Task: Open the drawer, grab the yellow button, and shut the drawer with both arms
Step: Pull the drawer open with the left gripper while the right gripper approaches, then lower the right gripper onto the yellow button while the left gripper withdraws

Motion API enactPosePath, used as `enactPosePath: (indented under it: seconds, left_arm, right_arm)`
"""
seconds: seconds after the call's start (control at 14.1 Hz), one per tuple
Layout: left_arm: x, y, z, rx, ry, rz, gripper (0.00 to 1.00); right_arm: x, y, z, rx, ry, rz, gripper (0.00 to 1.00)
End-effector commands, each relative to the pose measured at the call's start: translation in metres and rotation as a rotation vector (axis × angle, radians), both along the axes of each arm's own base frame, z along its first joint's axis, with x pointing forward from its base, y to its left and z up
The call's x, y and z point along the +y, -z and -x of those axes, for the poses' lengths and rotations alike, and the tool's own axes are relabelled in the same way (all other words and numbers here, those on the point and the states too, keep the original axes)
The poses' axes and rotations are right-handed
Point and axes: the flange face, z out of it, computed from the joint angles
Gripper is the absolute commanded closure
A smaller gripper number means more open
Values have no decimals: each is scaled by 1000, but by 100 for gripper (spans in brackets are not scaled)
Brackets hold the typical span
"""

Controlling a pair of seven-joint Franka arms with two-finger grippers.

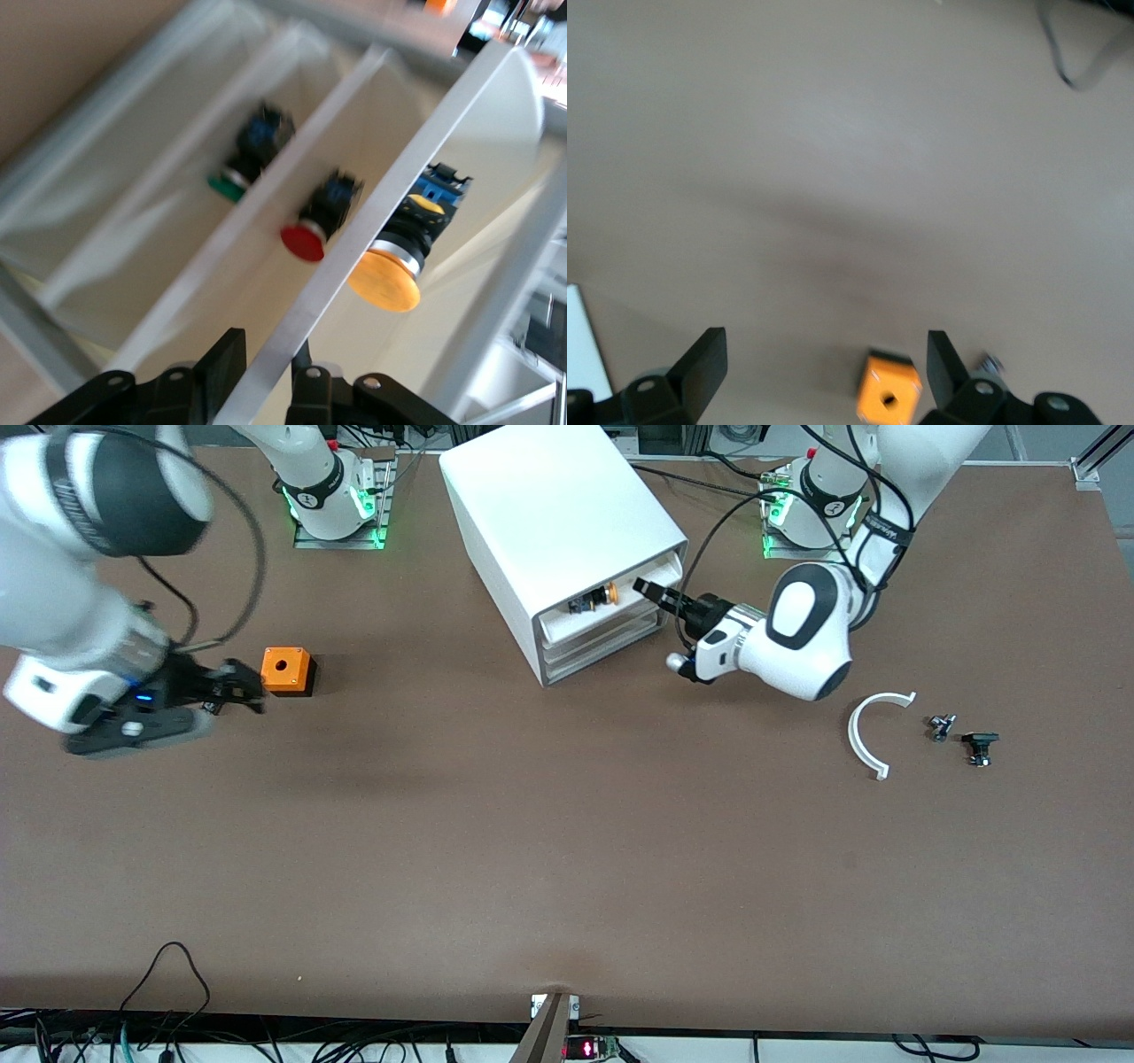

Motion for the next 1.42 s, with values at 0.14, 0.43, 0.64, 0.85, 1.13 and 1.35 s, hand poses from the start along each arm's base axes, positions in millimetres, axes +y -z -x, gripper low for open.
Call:
enactPosePath:
  seconds: [0.14, 0.43, 0.64, 0.85, 1.13, 1.35]
  left_arm:
    - [59, -19, -60, -165, -127, -95, 100]
    - [77, -28, -76, -228, -155, -123, 0]
    - [97, -43, -93, -351, -214, -198, 0]
    - [140, -110, -118, -626, -79, -411, 0]
    - [195, -197, -121, -806, -49, -581, 0]
    - [213, -270, -101, -877, 71, -753, 0]
  right_arm:
    - [109, 4, -7, -119, -291, -72, 0]
    - [204, 18, 13, -129, -721, -103, 0]
    - [283, 36, 30, -143, -1002, -126, 0]
    - [325, 49, 50, -145, -1166, -127, 0]
    - [372, 47, 86, -175, -1259, -121, 0]
    - [426, 69, 119, -245, -1337, -78, 0]
